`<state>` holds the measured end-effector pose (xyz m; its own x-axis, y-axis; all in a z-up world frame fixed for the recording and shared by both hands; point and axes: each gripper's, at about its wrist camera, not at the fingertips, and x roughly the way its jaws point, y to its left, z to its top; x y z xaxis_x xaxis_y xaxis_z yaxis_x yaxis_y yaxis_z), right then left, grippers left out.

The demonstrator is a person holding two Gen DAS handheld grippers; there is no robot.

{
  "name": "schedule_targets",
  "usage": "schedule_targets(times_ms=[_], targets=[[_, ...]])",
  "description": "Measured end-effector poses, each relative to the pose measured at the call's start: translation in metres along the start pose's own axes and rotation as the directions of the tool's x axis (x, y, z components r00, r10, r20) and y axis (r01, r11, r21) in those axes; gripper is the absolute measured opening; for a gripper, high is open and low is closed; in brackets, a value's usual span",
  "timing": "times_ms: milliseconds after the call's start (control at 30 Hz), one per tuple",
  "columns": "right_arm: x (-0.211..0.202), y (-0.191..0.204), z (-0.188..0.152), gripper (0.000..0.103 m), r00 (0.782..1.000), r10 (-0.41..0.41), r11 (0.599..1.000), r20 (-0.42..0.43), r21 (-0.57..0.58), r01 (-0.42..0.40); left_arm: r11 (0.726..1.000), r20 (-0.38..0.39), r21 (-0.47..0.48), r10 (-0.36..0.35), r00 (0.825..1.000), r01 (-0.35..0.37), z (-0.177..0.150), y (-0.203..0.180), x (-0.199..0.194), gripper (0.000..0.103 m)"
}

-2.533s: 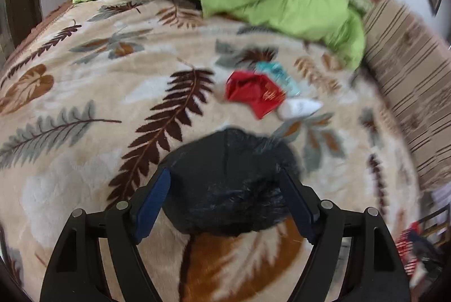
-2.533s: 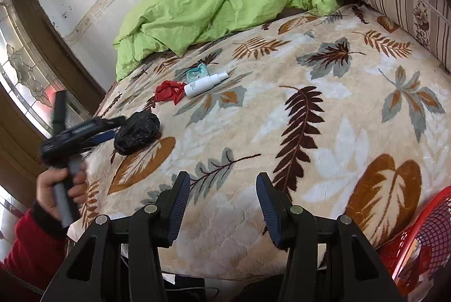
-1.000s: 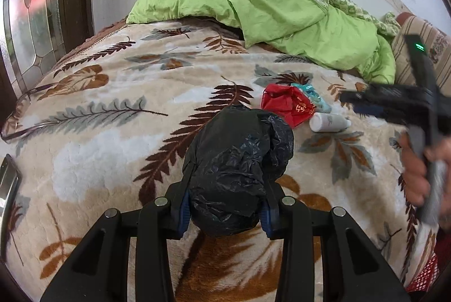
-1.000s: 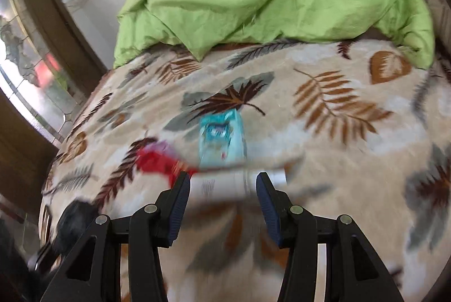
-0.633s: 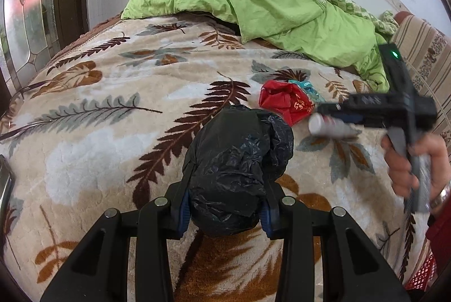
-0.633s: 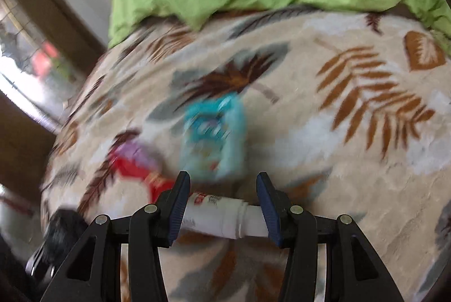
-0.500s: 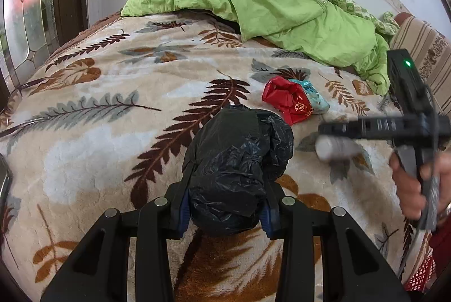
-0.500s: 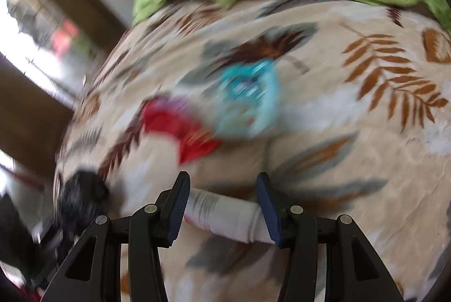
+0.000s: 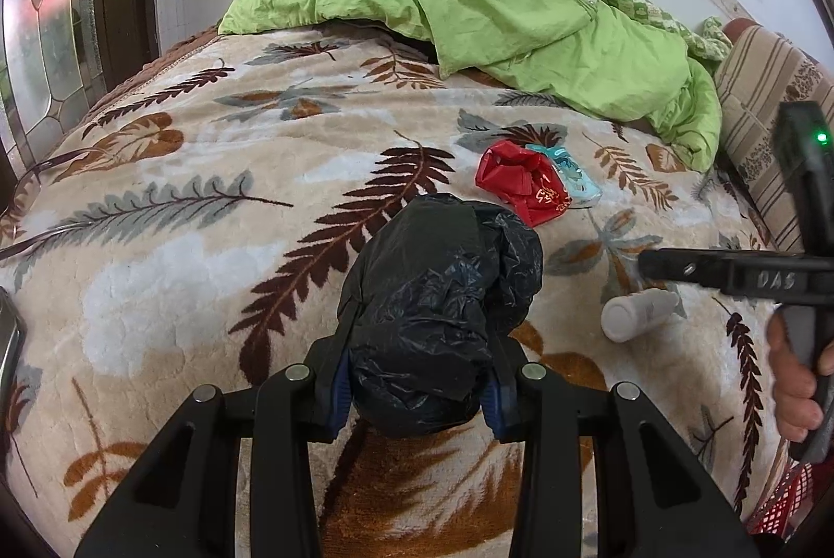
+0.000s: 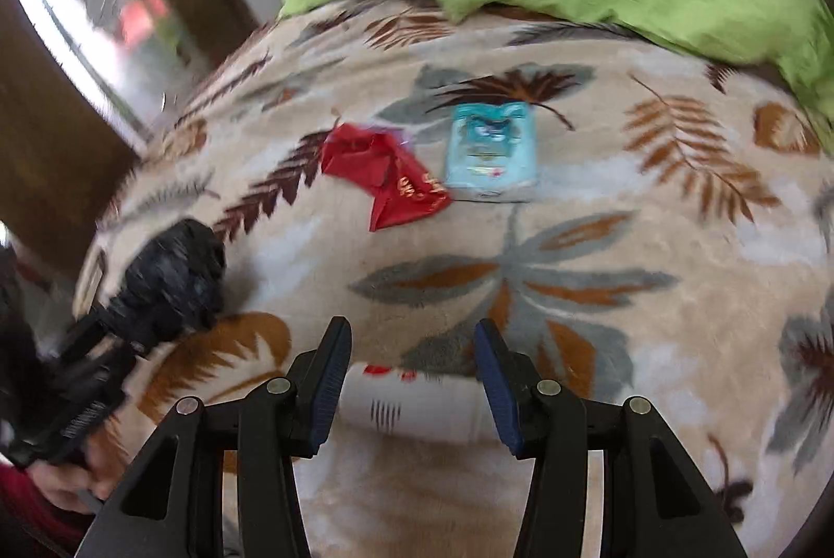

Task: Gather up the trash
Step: 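Grasp the white spray bottle with the right tool while the left tool holds the black bag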

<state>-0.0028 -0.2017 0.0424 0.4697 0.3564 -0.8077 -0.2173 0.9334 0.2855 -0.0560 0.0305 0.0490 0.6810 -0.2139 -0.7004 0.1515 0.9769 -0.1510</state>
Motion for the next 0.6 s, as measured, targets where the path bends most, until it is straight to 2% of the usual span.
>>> schedule_targets(times_ms=[67,100,200,267,367,500,600], targets=[[-0.014,-0.008,-0.002,0.052,0.994,-0.107,0.989,0.026,0.108,0.103,1.000,0.004,-0.002,-0.002,1.000,0.002,0.000,0.000,-0.001,0.038],[-0.016,-0.011,-0.003,0.052,0.993,-0.119,0.979,0.021,0.168,0.114,1.000,0.008,0.000,-0.001,1.000,0.001,0.001,-0.001,-0.002,0.038],[-0.021,-0.024,-0.017,0.052,1.000,-0.022,0.916,0.010,0.401,0.016,1.000,0.019,-0.004,0.001,1.000,-0.001,0.002,-0.001,-0.005,0.038],[-0.018,-0.027,-0.027,0.052,1.000,0.020,0.873,-0.013,0.488,-0.011,1.000,0.020,-0.010,-0.003,1.000,0.003,0.002,0.000,-0.007,0.038],[-0.010,-0.026,-0.032,0.052,0.999,0.035,0.826,-0.026,0.563,-0.014,1.000,0.028,-0.011,-0.007,1.000,0.007,0.003,0.000,-0.010,0.038],[0.009,-0.017,-0.019,0.052,0.999,-0.041,0.804,-0.036,0.592,0.055,1.000,0.034,-0.010,-0.006,0.999,0.007,0.003,0.001,-0.013,0.038],[0.023,-0.011,-0.011,0.052,0.994,-0.076,0.802,-0.079,0.588,0.108,1.000,0.035,-0.021,-0.008,0.999,0.009,0.005,0.006,-0.015,0.038]])
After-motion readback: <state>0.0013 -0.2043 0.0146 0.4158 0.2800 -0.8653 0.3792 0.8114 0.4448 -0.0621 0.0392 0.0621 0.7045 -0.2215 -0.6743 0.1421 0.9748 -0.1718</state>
